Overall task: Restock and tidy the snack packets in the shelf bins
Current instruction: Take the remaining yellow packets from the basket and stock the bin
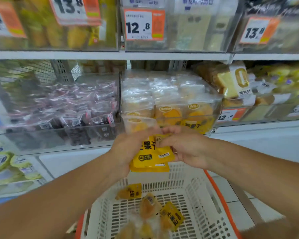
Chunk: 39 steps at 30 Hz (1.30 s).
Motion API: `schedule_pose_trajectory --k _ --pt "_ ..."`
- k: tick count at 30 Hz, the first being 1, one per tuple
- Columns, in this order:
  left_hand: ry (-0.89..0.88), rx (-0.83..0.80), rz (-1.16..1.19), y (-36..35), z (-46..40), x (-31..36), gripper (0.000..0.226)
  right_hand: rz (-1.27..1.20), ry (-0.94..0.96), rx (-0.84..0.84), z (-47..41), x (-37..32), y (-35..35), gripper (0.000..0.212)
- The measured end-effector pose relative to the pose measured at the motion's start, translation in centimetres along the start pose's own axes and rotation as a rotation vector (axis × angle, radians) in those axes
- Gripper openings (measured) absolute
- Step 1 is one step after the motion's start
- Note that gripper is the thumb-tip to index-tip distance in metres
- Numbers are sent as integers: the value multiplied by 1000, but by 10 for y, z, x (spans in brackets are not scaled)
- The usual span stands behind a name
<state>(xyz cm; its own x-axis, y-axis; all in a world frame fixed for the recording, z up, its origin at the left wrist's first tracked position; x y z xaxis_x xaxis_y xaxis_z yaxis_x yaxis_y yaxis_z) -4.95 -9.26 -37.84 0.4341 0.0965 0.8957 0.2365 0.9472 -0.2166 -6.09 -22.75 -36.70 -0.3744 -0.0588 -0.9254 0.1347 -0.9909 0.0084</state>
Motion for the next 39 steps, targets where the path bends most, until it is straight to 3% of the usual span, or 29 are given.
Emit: schedule_pose_trajectory --k 3,6,8,11,13,16,19,24,33,39 --pt "-53 33 -112 4 11 30 47 372 263 131 13 -51 25 19" --pt "-251 68 -308 22 6 55 32 1181 552 421 12 -81 55 26" --pt "-353 61 -420 29 0 62 32 1482 507 389 -4 -71 55 35" --pt "-401 134 -561 43 -17 70 48 1678 529 430 -17 -63 43 23" --pt "-434 153 -676 45 -26 78 53 1713 517 486 -24 -60 43 13" --pt "-519 99 -899 32 -28 84 42 1712 418 524 -39 -52 60 9" --pt "-599 65 -1016 24 -26 85 42 1585 427 464 -52 -53 75 17" --pt "-502 78 -891 36 -36 81 50 1395 487 297 -56 -56 85 20" --pt "-449 -39 -735 30 -12 85 38 1406 842 249 -15 -65 69 27" --pt "-471 -33 -667 24 12 84 42 1356 802 276 10 -58 71 28"
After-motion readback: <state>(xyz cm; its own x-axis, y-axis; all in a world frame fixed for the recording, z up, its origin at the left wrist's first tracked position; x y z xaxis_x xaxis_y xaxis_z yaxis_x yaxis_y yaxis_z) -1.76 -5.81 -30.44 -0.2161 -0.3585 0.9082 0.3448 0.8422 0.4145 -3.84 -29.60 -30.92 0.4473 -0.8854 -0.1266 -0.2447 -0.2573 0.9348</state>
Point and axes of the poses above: each hand's wrist, its own z-axis away from the middle knuckle, its own y-axis out of the back of the hand, x = y × z, the point moved 7 cm from there along -z, towards the middle knuckle, and after that the axes turned 1 degree about y, right-handed, at the moved point
